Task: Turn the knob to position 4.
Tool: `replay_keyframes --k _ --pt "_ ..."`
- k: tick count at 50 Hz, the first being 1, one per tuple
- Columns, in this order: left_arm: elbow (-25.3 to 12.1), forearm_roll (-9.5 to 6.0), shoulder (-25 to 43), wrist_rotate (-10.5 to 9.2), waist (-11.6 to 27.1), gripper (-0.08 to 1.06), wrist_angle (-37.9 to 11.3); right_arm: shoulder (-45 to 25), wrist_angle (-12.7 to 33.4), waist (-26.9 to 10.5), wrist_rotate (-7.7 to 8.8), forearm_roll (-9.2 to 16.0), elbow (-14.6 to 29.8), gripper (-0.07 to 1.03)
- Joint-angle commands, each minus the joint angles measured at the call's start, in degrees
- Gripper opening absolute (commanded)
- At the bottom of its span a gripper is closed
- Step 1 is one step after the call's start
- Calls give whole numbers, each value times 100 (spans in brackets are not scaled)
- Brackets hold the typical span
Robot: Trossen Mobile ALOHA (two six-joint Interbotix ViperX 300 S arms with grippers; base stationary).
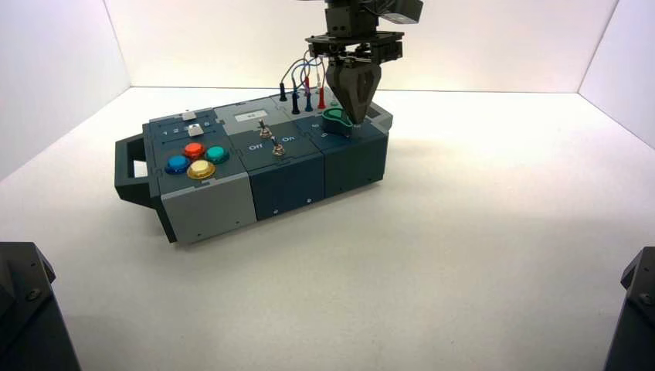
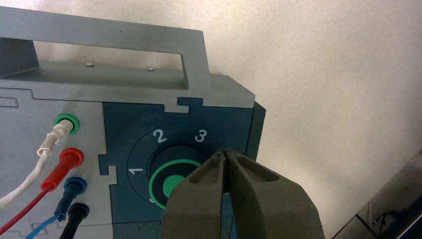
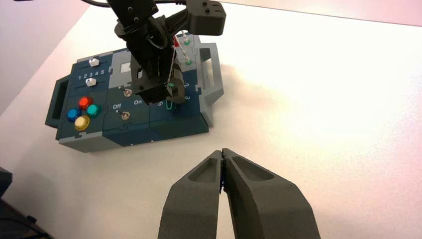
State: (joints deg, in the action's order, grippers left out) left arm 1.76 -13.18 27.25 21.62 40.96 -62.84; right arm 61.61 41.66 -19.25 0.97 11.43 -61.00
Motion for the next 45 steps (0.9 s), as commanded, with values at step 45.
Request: replay_keyframes --k 45 --pt "-2224 -70 -1072 -299 835 -3 -26 -26 -158 -35 105 -18 70 -2"
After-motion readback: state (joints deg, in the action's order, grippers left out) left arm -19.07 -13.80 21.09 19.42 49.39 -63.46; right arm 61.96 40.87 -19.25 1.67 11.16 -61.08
